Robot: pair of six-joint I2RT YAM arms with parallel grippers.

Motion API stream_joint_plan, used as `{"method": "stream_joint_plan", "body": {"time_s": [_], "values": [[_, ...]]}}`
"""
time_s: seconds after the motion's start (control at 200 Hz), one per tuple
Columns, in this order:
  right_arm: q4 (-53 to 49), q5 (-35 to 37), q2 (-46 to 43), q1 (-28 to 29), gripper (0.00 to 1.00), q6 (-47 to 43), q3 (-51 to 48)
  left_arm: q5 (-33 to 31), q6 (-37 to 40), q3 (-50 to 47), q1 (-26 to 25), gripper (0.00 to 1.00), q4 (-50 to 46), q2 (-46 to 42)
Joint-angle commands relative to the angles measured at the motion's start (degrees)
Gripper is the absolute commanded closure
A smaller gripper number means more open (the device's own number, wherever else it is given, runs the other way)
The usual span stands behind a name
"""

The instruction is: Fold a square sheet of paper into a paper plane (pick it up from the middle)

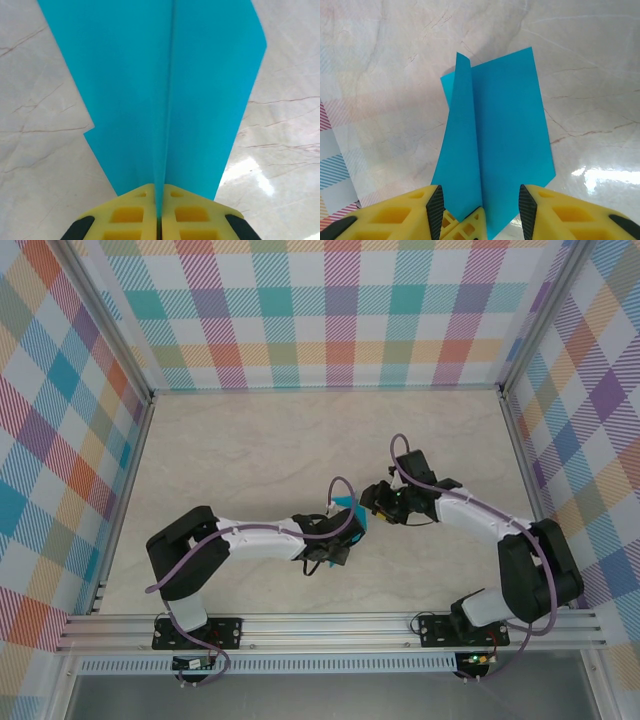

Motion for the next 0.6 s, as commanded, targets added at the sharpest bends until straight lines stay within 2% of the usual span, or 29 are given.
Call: {"method": "stream_joint_plan", "body": {"time_s": [0.0, 0.35, 0.595], "values": [[-1.5, 0.3, -1.6, -0.3, 0.54, -0.2, -1.4, 6.0, 1.5, -1.1, 1.8, 0.91, 4.1, -2.8], [0.7, -0.5, -5.4, -0.3, 0.53, 2.4, -6.6, 18.4, 0.8, -4.9, 7.5, 0.89, 9.0, -4.0], [2.0, -2.3, -6.9, -0.2, 0.53, 3.1, -8.2, 20.9, -0.1, -6.1, 8.2, 0.88, 10.2, -3.4]]}}
